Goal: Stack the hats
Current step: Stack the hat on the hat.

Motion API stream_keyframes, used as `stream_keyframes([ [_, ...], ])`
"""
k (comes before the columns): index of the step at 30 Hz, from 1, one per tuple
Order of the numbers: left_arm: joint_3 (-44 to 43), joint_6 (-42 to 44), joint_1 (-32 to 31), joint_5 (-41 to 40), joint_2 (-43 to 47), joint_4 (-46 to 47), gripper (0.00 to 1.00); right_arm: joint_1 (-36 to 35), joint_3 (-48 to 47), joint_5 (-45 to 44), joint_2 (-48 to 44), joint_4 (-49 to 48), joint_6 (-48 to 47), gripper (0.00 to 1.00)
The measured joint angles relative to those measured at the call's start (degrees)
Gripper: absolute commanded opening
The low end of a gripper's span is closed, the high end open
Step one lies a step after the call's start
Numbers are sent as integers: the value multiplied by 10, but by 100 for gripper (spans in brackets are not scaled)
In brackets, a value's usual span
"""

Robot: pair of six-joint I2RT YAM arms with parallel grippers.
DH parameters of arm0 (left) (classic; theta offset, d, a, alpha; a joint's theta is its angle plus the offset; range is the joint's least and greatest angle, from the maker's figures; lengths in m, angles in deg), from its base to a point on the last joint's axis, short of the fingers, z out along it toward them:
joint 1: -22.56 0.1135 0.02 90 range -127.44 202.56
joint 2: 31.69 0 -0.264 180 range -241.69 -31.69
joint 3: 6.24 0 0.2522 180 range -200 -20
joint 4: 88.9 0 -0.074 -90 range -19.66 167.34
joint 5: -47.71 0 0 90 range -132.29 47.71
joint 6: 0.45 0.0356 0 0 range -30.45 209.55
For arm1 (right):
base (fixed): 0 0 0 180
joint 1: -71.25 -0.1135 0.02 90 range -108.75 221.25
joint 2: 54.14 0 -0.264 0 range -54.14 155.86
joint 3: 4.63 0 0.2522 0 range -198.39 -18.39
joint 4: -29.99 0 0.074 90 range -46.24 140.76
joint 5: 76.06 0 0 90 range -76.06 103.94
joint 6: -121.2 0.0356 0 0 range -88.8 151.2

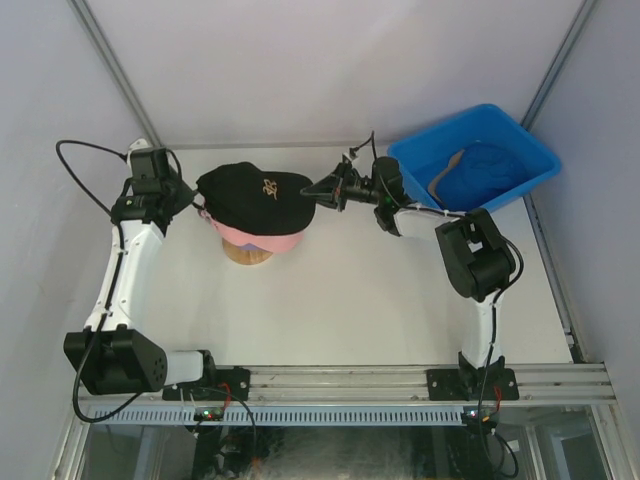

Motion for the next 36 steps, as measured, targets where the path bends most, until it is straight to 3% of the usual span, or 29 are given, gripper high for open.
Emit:
stream_keyframes([
  [7,-16,6,0,2,-12,-19,0,-13,66,-31,10,-93,17,5],
  [21,-62,32,0,13,-79,-48,0,-22,76,-64,100,-215,39,5],
  [36,-84,47,-1,31,-138,-59,0,-27,70,-87,117,-186,34,3],
])
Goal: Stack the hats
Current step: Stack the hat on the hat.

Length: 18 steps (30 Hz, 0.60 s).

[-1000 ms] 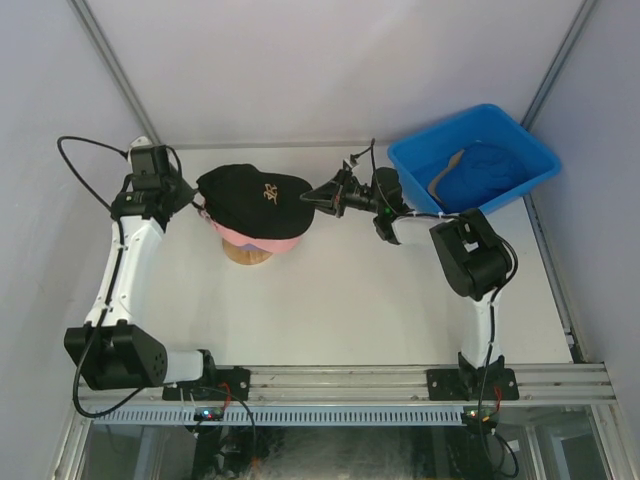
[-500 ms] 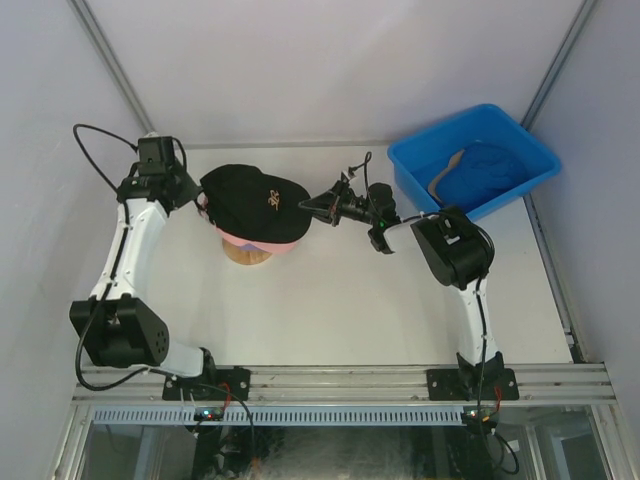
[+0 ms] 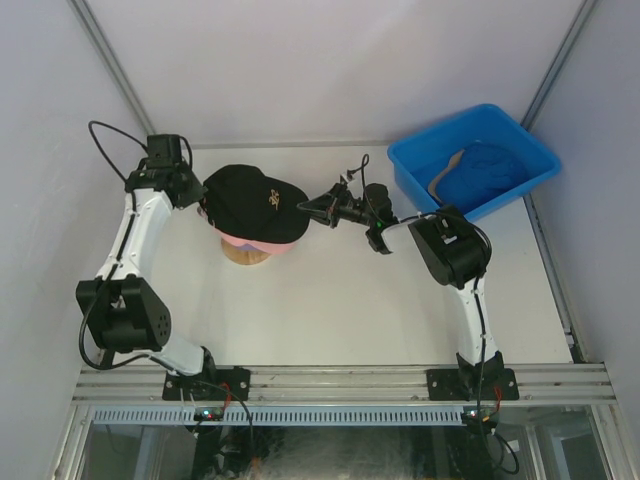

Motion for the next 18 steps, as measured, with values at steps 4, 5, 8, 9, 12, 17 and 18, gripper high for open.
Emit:
stream_keyframes([
  [4,0,2,-3,0,-9,0,0,-3,-7,0,0,26,-7,2],
  [5,-1,3,-4,0,-11,-1,0,-4,-9,0,0,32,-9,2],
  [8,-3,4,-5,0,-14,-2,0,-8,-12,0,0,47,-13,2],
  [9,-3,5,-5,-1,-14,-2,0,-10,-13,0,0,51,-14,2],
  [12,-3,5,-5,-1,-14,-2,0,-13,-15,-2,0,65,-22,2],
  [17,-3,9,-5,-1,-14,-3,0,-21,-10,-12,-2,72,-27,2],
  [18,-3,10,-5,-1,-14,-2,0,-23,-5,-15,-5,71,-26,2],
])
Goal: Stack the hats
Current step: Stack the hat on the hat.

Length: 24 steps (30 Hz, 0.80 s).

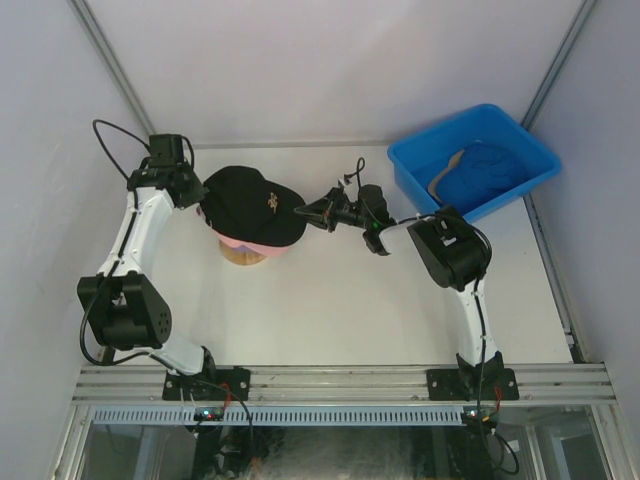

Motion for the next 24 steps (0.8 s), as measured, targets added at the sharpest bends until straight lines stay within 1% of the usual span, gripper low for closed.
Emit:
stream_keyframes([
  [6,0,0,0,0,0,1,0,-2,22,-18,-24,2,-2,2],
  [11,-10,-2,0,-5,0,-8,0,8,19,-18,-50,35,-22,2],
  [18,-47,-6,0,-18,1,-43,0,20,-20,-1,-78,99,-57,2],
  [24,-68,-9,0,-24,2,-64,0,24,-43,8,-82,122,-64,2],
])
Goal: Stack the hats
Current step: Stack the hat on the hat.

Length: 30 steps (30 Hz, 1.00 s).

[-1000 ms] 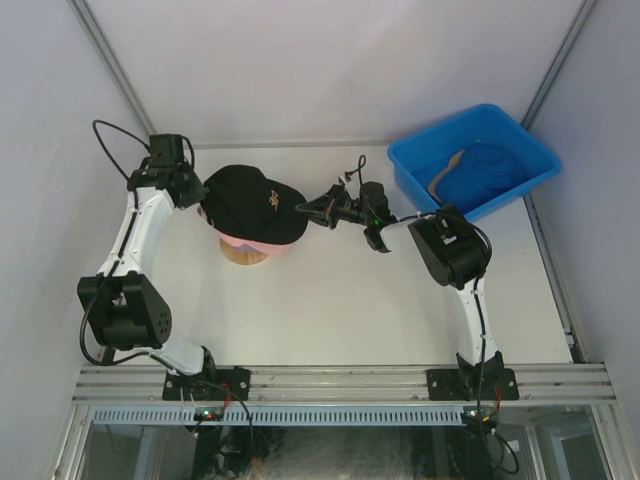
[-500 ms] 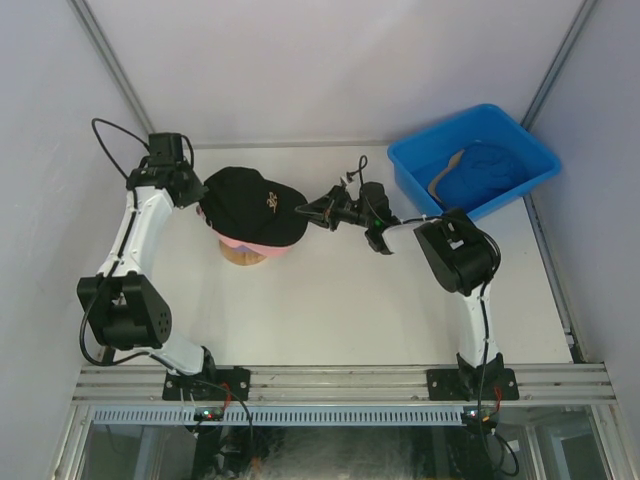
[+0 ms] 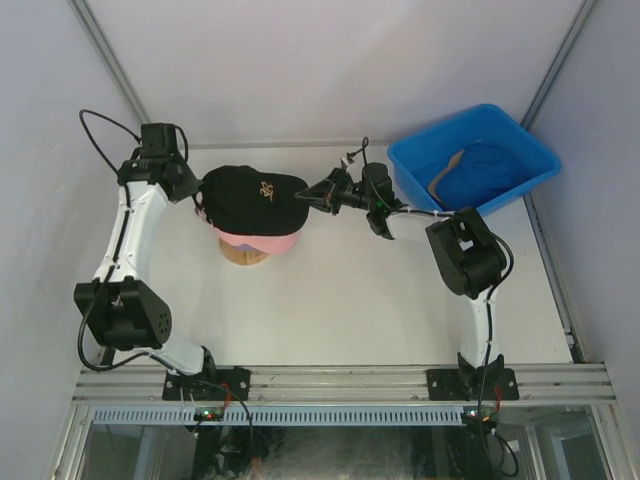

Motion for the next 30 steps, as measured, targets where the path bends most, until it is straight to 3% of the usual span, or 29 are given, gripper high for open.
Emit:
stream_keyframes([
  [17,-72,-12,2,-13,19,-23,0,0,-9,-3,-42,-13,46,2],
  [23,-82,-13,2,-12,23,-31,0,-18,75,-45,-87,-72,82,2],
  [30,-82,-12,2,-12,21,-45,0,-49,146,-105,-68,-167,122,2],
])
